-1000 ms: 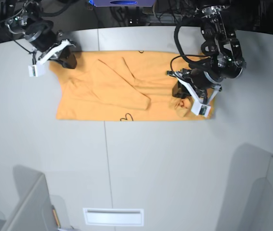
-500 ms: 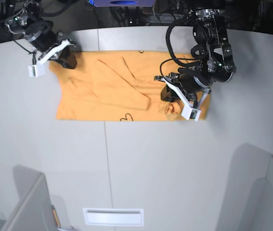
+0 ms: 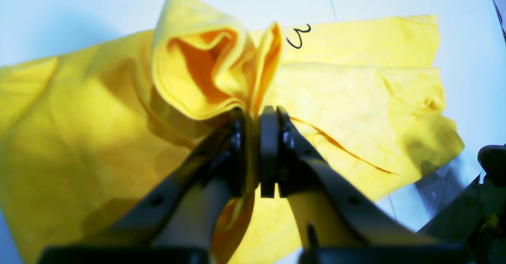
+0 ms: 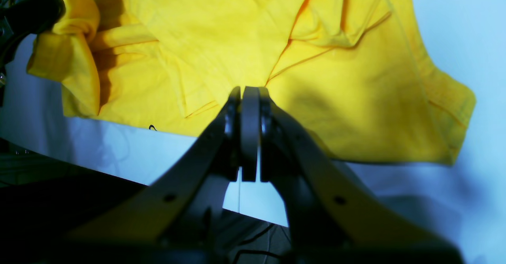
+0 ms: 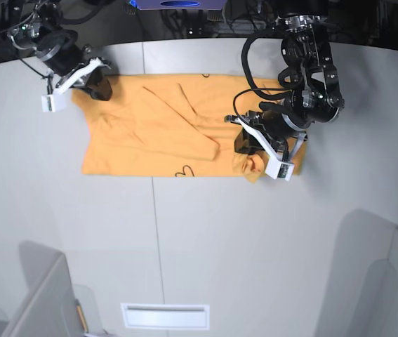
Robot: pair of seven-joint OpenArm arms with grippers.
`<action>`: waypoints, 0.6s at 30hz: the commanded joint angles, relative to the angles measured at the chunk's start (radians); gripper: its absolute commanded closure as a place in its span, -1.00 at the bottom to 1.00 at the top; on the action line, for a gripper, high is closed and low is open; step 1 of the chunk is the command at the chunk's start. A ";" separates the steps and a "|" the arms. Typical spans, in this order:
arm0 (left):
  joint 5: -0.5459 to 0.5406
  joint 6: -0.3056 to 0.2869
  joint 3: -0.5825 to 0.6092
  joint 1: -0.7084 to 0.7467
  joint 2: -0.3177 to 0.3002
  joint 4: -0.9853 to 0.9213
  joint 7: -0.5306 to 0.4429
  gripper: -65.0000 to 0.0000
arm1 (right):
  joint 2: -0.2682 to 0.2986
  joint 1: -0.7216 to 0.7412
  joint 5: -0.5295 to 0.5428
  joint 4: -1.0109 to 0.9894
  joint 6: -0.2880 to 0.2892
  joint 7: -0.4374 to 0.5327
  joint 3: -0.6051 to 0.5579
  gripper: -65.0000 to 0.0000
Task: Fold the T-shirt properly
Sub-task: 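Fold the held strip end inward toward the middle with the left gripper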
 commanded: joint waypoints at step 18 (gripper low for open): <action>-0.017 -0.001 0.003 -0.013 0.000 -0.039 -0.018 1.00 | 0.007 0.000 0.019 0.011 0.012 0.020 0.003 1.00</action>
